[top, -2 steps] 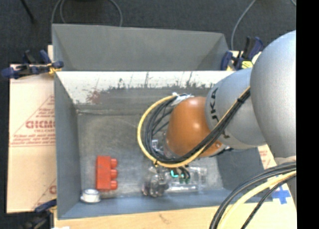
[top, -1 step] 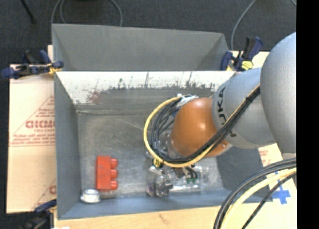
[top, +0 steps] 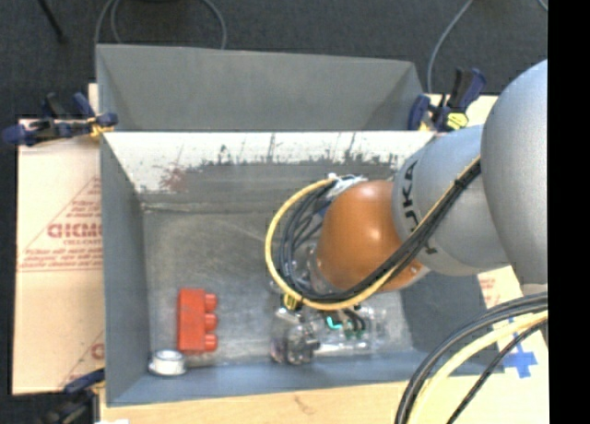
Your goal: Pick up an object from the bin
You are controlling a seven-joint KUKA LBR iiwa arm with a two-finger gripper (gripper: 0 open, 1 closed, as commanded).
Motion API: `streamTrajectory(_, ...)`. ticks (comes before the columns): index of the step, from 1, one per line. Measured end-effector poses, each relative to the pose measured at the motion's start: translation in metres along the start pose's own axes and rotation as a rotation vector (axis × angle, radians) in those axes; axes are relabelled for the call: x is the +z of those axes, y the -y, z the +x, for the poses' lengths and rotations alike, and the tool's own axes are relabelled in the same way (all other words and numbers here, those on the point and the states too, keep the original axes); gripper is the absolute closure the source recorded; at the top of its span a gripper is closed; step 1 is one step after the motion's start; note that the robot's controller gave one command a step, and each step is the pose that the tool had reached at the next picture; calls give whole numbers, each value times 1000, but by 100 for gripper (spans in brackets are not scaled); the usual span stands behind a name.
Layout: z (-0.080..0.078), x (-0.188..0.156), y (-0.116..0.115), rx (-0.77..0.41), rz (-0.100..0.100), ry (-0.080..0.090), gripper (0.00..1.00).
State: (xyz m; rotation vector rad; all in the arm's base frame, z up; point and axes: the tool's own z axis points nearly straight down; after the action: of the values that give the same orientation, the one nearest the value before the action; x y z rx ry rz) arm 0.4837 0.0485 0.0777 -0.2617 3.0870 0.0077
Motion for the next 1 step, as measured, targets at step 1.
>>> streamTrajectory(1, -14, -50, 46, 144, 5, -36, 0)
